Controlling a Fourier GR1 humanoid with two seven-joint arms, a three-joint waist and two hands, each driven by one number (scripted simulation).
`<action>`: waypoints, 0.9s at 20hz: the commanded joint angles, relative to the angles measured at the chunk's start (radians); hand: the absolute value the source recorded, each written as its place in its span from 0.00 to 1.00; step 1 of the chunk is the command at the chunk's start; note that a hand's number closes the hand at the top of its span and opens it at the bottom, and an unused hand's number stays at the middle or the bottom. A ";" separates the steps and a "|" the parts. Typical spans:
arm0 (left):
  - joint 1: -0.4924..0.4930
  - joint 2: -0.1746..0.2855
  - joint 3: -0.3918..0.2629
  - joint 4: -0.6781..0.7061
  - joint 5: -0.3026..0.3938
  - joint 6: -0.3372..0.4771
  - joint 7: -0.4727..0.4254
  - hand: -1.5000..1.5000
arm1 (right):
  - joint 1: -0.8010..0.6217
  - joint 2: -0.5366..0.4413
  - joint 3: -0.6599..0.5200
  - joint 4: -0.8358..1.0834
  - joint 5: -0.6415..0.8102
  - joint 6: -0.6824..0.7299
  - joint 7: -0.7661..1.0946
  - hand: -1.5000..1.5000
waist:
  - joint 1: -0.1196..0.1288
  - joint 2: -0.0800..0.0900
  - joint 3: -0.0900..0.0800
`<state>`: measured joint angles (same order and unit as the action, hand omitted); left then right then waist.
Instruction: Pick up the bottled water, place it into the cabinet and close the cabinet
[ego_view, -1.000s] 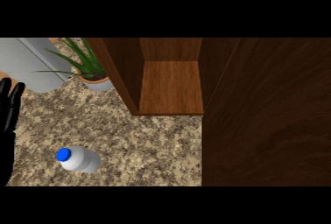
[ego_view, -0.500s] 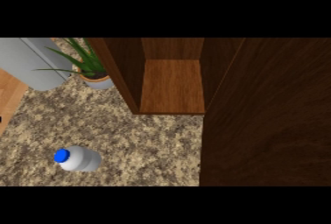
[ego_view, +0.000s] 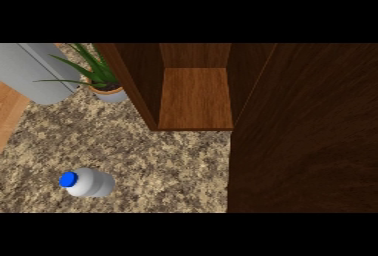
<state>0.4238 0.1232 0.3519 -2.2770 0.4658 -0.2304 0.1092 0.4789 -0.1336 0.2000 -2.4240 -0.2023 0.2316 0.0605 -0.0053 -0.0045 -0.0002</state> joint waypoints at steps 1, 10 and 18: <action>0.088 -0.018 0.032 -0.017 -0.005 -0.045 -0.007 0.00 | 0.128 -0.002 0.040 -0.190 0.020 -0.002 0.023 0.00 | 0.000 -0.002 0.000; -0.030 -0.055 -0.022 0.308 -0.150 -0.078 -0.114 0.00 | 0.212 -0.047 0.034 -0.161 0.013 0.036 -0.093 0.00 | -0.011 0.002 0.000; -0.145 -0.023 -0.005 0.680 -0.151 -0.161 -0.215 0.00 | 0.335 -0.057 0.123 -0.240 0.086 0.031 -0.132 0.00 | -0.022 0.002 -0.002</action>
<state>0.3234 0.1044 0.3460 -1.7602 0.3338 -0.3600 -0.0393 0.7354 -0.1714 0.3053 -2.4773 -0.1241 0.2683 -0.1180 -0.0246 -0.0027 -0.0017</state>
